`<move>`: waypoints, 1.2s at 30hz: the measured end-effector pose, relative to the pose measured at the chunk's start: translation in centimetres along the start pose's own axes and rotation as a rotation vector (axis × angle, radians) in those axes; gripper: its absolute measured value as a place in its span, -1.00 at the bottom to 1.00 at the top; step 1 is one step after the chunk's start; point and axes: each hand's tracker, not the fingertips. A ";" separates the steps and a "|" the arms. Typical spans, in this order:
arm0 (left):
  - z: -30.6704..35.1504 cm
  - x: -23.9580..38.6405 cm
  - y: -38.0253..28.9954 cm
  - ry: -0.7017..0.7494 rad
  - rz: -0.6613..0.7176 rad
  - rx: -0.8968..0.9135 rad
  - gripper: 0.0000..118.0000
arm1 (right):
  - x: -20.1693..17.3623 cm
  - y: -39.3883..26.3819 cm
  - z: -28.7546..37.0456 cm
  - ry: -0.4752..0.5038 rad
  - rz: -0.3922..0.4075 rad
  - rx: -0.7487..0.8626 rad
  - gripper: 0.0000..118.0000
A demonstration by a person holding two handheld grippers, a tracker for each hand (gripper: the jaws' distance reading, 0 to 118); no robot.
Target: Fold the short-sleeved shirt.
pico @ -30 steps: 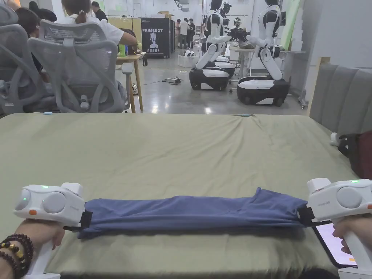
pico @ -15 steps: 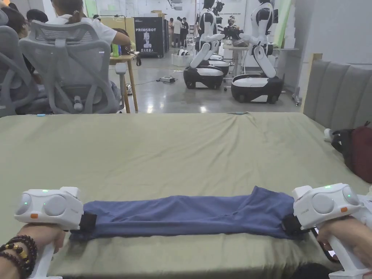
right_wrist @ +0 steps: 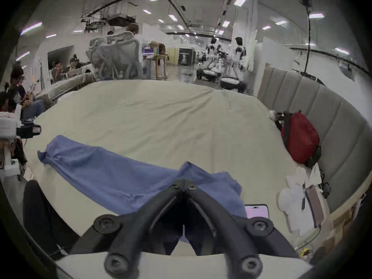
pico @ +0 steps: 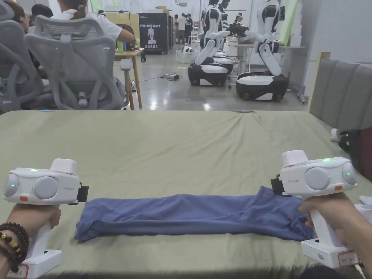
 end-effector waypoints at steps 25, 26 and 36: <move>-14.0 -5.5 -2.6 -0.727 0.538 -0.145 0.16 | -5.0 -0.7 -6.3 0.107 0.029 -0.132 -0.99; -14.6 -5.2 -2.3 -0.713 0.532 -0.166 -0.39 | -5.2 -0.7 -6.4 0.107 0.031 -0.134 -0.99; -12.4 -10.6 -1.8 -0.612 0.494 -0.145 -0.70 | -7.0 -0.2 -6.5 0.110 0.042 -0.127 -0.99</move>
